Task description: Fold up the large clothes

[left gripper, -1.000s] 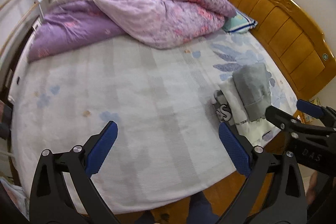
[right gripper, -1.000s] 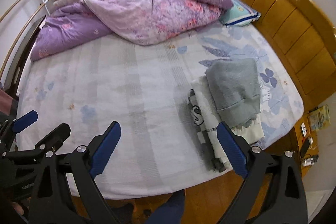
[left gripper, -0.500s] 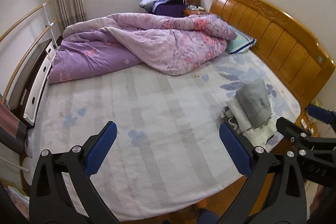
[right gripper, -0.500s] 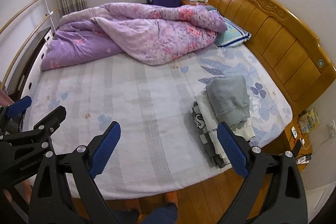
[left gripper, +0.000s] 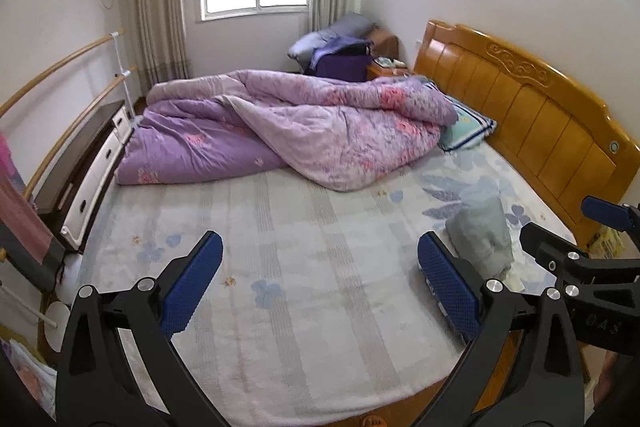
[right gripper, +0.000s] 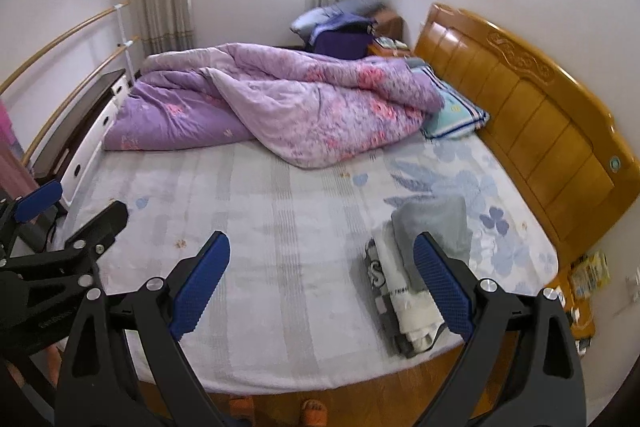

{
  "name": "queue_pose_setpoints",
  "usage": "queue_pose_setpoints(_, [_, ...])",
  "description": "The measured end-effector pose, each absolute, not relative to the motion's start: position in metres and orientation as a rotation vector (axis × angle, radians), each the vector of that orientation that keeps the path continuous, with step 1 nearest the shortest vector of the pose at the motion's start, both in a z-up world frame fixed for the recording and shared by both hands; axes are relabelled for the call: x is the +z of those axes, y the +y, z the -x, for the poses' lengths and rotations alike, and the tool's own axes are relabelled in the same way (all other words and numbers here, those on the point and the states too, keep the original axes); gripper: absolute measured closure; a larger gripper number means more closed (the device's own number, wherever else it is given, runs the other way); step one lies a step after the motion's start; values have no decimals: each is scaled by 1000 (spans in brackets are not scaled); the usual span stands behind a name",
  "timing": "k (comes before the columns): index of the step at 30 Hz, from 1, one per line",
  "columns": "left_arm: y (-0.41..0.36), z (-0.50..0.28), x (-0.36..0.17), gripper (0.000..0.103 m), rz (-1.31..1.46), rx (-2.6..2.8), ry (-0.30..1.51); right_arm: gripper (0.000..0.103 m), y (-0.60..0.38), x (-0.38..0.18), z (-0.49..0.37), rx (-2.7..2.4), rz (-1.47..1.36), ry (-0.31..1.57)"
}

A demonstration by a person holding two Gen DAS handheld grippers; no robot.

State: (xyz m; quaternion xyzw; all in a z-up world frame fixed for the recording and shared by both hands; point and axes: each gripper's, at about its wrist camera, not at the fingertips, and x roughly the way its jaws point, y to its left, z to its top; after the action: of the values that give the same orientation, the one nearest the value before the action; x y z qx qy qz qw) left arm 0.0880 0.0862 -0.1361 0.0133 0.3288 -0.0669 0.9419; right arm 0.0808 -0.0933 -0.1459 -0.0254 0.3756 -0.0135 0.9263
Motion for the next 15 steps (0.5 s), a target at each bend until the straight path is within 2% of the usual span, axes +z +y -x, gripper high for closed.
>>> queue_pose_setpoints(6, [65, -70, -124, 5, 20, -114, 645, 13, -116, -134, -64, 3, 97, 722])
queue_pose_setpoints(7, [59, -65, -121, 5, 17, -105, 636, 7, -121, -133, -61, 5, 99, 714])
queue_pose_setpoints(15, [36, -44, -116, 5, 9, -47, 619, 7, -145, -132, -47, 57, 96, 700])
